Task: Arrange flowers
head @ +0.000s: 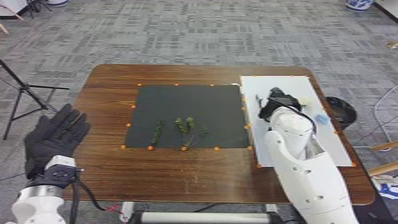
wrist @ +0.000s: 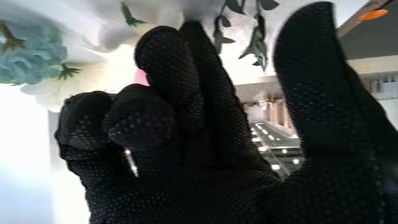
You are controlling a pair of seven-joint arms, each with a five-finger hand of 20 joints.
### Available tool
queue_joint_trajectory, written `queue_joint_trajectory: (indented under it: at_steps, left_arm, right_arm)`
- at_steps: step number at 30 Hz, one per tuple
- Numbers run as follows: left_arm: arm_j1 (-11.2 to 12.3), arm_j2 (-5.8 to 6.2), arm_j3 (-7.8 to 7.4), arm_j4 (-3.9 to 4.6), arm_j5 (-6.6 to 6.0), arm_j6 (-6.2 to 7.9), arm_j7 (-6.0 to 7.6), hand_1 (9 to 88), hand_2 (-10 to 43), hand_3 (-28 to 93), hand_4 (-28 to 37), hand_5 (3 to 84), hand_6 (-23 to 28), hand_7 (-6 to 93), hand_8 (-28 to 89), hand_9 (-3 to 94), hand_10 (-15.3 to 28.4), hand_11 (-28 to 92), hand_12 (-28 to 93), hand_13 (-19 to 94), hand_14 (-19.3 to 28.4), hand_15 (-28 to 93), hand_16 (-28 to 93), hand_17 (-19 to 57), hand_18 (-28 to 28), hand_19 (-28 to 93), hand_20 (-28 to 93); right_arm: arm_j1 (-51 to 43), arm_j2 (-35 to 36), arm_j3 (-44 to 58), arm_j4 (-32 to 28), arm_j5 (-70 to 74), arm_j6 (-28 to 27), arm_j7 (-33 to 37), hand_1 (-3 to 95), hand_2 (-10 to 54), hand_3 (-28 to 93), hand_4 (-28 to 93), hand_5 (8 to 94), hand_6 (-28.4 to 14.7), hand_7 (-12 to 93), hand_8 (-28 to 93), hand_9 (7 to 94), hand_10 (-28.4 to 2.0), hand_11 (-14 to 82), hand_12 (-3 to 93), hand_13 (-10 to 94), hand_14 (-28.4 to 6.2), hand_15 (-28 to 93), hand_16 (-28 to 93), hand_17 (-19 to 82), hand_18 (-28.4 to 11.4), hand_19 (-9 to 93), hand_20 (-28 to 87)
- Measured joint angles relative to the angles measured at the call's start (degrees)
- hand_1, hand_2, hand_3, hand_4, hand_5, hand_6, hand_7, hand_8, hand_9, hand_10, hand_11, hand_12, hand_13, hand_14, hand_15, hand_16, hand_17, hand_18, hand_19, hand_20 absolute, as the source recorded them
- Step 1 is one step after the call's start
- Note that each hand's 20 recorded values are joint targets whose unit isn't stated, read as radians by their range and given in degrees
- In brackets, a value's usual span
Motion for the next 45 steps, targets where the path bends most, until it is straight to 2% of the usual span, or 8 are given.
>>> queue_joint_trajectory:
  at_steps: [8, 12, 18, 25, 31, 34, 37, 45]
  left_arm:
    - [-0.69, 0.02, 0.65, 0.15, 0.0, -0.26, -0.3, 27.1, 18.5, 70, -28.3, 44.3, 9.3, 11.9, -10, 36.3, 15.3, 23, 8, 27, 15.4, 30, -6, -6.7, 15.4, 40, 9]
    - [-0.92, 0.02, 0.8, 0.25, 0.0, -0.31, -0.44, 27.1, 18.5, 70, -28.3, 44.3, 9.3, 11.8, -10, 36.3, 15.4, 23, 8, 27, 15.4, 30, -6, -6.7, 15.4, 40, 9]
    - [-0.91, 0.02, 0.8, 0.25, -0.02, -0.36, -0.49, 27.1, 18.4, 70, -28.3, 44.3, 9.3, 11.8, -9, 36.3, 15.3, 23, 9, 27, 15.4, 30, -6, -6.6, 15.4, 40, 9]
    - [-0.8, 0.02, 0.81, 0.25, -0.05, -0.45, -0.53, 27.1, 18.4, 70, -28.3, 44.3, 9.3, 11.9, -10, 36.3, 15.3, 23, 8, 27, 15.5, 30, -6, -6.7, 15.4, 40, 9]
    - [-0.73, 0.02, 0.96, 0.23, -0.56, -0.65, -0.54, 27.1, 18.5, 70, -28.3, 44.3, 9.3, 11.9, -10, 36.3, 15.4, 23, 9, 27, 15.5, 30, -6, -6.6, 15.4, 40, 9]
    - [-0.72, 0.02, 1.02, 0.23, -1.18, -0.83, -0.52, 27.0, 18.5, 70, -28.3, 44.3, 9.2, 11.9, -10, 36.3, 15.3, 23, 8, 27, 15.4, 30, -6, -6.6, 15.4, 40, 9]
    - [-0.66, 0.02, 1.02, 0.23, -1.92, -1.06, -0.5, 27.0, 18.5, 70, -28.3, 44.3, 9.3, 11.9, -10, 36.3, 15.4, 23, 8, 27, 15.5, 30, -6, -6.6, 15.4, 40, 9]
    - [-0.58, 0.02, 0.97, 0.23, -3.09, -1.75, -0.51, 26.9, 18.4, 70, -28.3, 44.3, 9.2, 12.0, -10, 36.3, 15.2, 23, 8, 27, 15.5, 30, -6, -6.6, 15.4, 40, 9]
  right_arm:
    - [-0.36, -0.05, -1.87, 0.45, -3.52, 1.08, -3.37, 45.0, -9.5, 65, -28, 73.9, -3.3, 14, -11, 71.8, -15.1, 49.7, 38.5, 70, -12.2, 74, 44, 42, -25.8, 92, 37]
    - [-0.12, -0.06, -2.98, 0.96, -5.29, 1.12, -4.06, 38.6, -9.5, 66, -26, 74.1, -4.1, 14, -11, 71.8, -15.4, 49.9, 38.5, 70, -12.3, 74, 44, 42, -25.9, 92, 38]
    - [0.31, -0.09, -3.44, 1.36, -5.35, 1.13, -3.5, 24.3, 3.1, 63, -21, 74.3, -6.1, 12, -10, 72.4, -17.3, 48.5, 37.9, 71, -13.6, 74, 44, 42, -26.9, 93, 37]
    - [2.18, -0.52, -4.29, 3.18, -5.68, 0.31, -2.32, 33.5, -9.2, 66, -22, 75.7, -5.2, 15, -10, 72.8, -16.6, 49.5, 38.0, 71, -12.8, 75, 43, 43, -26.7, 93, 37]
    - [4.86, -1.77, -5.3, 6.64, -9.08, -1.22, -2.46, 40.1, -9.5, 65, -27, 75.7, -3.2, 24, -9, 72.3, -15.6, 51.9, 39.3, 72, -12.0, 75, 43, 43, -26.1, 93, 37]
    - [5.16, -2.15, -5.32, 7.13, -9.69, -1.55, -2.46, 47.5, -9.5, 62, -27, 76.0, -3.5, 24, 7, 73.1, -15.2, 52.5, 39.4, 72, -11.7, 75, 43, 44, -25.9, 93, 38]
    - [5.16, -2.25, -5.47, 7.25, -10.01, -1.59, -2.48, 54.8, -9.5, 56, -25, 77.8, -3.8, 24, 13, 74.5, -14.7, 52.6, 39.4, 74, -11.5, 75, 43, 45, -25.9, 93, 38]
    - [5.12, -2.57, -5.42, 7.38, -10.05, -1.66, -2.67, 56.6, -9.5, 61, -24, 80.4, -1.5, 32, 18, 78.0, -13.7, 50.0, 45.4, 76, -11.1, 74, 43, 47, -25.9, 93, 39]
